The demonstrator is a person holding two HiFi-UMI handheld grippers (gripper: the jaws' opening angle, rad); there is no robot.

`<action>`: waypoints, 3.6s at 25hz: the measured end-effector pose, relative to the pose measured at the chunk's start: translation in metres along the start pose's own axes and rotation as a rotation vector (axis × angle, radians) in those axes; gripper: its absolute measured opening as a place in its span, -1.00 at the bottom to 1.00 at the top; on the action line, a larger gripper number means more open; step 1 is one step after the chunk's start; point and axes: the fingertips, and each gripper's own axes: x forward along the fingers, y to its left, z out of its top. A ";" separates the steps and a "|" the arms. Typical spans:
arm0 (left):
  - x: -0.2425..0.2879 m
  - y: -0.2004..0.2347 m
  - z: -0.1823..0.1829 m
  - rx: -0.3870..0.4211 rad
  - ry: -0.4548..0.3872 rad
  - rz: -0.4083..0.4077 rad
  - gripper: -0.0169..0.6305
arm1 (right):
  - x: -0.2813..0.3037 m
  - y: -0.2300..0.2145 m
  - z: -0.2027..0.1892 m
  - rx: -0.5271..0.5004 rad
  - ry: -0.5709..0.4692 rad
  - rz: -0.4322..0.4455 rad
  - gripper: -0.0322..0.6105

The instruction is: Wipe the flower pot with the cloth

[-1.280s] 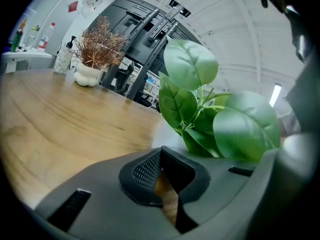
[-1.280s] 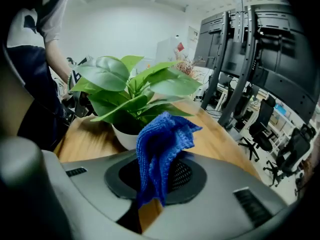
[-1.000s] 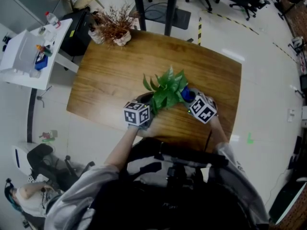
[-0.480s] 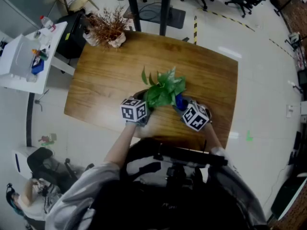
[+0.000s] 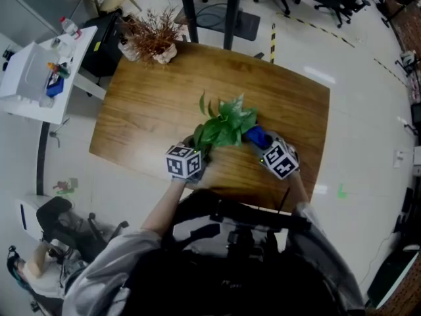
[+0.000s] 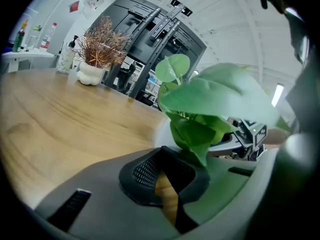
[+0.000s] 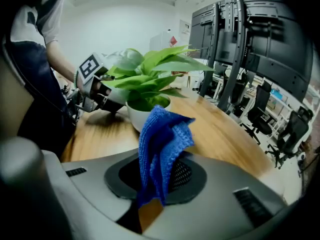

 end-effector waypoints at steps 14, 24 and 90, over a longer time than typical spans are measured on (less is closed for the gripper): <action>0.002 -0.013 0.001 0.029 0.002 0.005 -0.95 | 0.019 -0.012 0.044 -0.051 -0.083 0.060 -0.65; 0.011 0.009 0.009 0.004 -0.004 0.027 -0.95 | 0.015 0.026 0.025 -0.034 -0.031 0.053 -0.65; -0.128 -0.222 -0.121 0.082 -0.166 0.101 -0.95 | -0.159 0.207 -0.065 0.414 -0.349 0.033 -0.66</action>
